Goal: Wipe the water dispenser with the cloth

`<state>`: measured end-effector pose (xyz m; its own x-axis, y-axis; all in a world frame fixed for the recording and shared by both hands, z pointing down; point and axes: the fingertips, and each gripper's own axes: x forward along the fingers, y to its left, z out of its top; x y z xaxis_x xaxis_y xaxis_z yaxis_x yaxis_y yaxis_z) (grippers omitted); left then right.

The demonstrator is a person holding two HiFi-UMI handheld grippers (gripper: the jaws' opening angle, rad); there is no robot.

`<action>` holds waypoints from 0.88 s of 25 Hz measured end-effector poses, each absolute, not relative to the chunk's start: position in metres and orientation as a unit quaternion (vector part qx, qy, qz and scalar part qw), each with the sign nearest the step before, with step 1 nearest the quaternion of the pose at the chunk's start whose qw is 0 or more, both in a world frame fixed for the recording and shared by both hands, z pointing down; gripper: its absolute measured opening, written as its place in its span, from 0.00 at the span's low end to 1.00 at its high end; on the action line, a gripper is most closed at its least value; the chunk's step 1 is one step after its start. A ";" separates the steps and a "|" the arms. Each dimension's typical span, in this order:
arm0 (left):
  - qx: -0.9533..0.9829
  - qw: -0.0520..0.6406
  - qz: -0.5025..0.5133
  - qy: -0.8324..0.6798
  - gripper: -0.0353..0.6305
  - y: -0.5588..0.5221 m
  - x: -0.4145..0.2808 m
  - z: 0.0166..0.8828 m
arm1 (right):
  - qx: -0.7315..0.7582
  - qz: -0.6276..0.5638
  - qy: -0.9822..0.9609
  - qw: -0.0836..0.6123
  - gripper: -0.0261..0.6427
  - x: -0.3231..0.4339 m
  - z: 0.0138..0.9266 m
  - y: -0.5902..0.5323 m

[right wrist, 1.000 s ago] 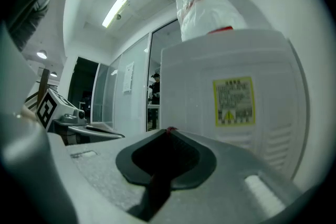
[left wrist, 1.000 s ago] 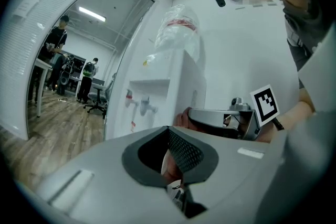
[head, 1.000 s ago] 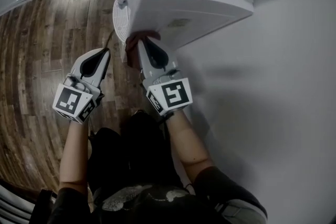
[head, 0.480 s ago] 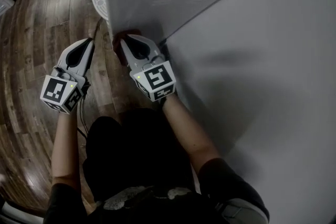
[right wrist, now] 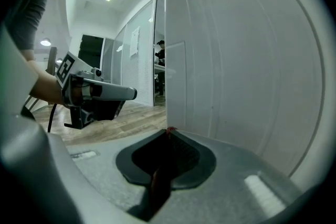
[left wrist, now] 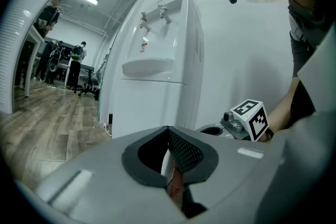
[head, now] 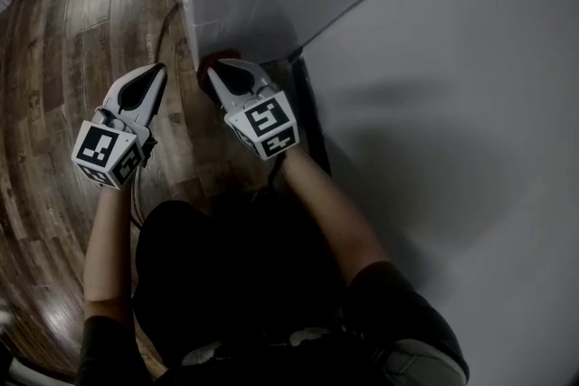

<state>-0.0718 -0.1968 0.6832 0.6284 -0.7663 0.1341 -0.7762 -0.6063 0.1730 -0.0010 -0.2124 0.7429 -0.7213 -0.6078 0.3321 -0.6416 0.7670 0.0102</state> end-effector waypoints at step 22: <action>0.896 0.019 -0.013 -0.444 0.08 -0.201 -0.076 0.543 | 0.358 -0.147 -0.922 -0.030 0.06 0.047 0.464 -0.205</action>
<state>-0.0763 -0.2013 0.5432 0.6061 -0.7954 -0.0062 -0.7944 -0.6057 0.0462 0.0468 -0.2045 0.4644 -0.7420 -0.6508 -0.1607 -0.6685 0.7007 0.2491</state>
